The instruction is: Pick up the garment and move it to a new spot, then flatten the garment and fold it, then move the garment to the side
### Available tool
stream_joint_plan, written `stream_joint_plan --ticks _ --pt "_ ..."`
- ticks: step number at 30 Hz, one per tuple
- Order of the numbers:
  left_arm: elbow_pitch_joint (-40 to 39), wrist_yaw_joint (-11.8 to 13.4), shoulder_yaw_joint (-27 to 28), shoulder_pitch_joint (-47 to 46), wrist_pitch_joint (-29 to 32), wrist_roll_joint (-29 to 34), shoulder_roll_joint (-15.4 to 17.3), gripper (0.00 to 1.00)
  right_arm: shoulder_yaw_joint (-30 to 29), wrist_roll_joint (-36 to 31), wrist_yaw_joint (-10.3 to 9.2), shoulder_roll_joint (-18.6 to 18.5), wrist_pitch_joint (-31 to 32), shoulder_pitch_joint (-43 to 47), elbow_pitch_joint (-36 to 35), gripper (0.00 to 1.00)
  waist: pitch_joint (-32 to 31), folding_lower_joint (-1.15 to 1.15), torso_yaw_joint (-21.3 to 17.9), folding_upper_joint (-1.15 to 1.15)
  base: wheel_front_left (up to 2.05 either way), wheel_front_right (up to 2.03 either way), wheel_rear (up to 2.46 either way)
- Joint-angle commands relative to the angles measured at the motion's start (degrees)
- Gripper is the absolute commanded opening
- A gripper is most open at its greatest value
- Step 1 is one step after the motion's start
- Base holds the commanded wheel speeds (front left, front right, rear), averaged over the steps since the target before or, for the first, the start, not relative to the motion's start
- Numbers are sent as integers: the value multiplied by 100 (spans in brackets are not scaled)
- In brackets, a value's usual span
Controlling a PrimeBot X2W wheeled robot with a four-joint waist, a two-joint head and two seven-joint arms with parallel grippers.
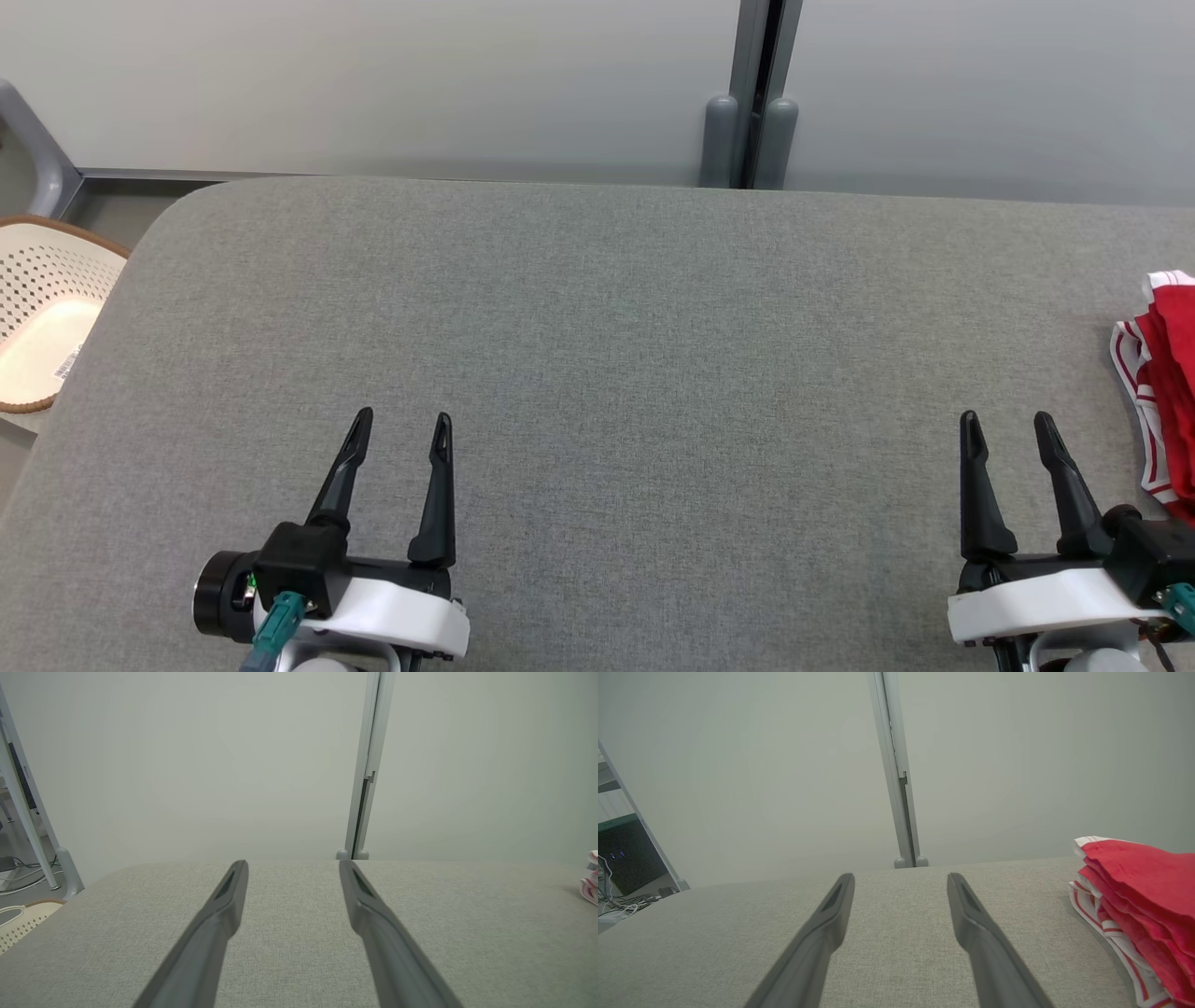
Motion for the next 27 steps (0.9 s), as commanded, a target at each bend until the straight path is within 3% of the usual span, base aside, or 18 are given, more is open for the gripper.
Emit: stream_joint_plan --ticks 1,7,8,11,27 --pt "-3 -4 2 42 -7 37 23 100 4 -36 -3 -6 -2 -2 19 100 -6 0 -1 0 0 0 0" --pt "11 -2 4 33 -7 -39 22 100 17 -49 -3 1 -2 11 74 100 -33 0 1 0 0 0 0" --pt "24 0 -5 28 0 -20 0 0 12 2 0 10 1 5 71 0 -33 0 1 0 0 0 0" --pt "119 -12 -23 113 8 -93 -10 0 5 84 0 40 17 51 179 0 -34 0 -2 0 0 0 0" --pt "226 -247 236 15 340 -1937 119 0 -145 1753 0 49 473 -29 168 0 -91 0 -114 0 0 0 0"
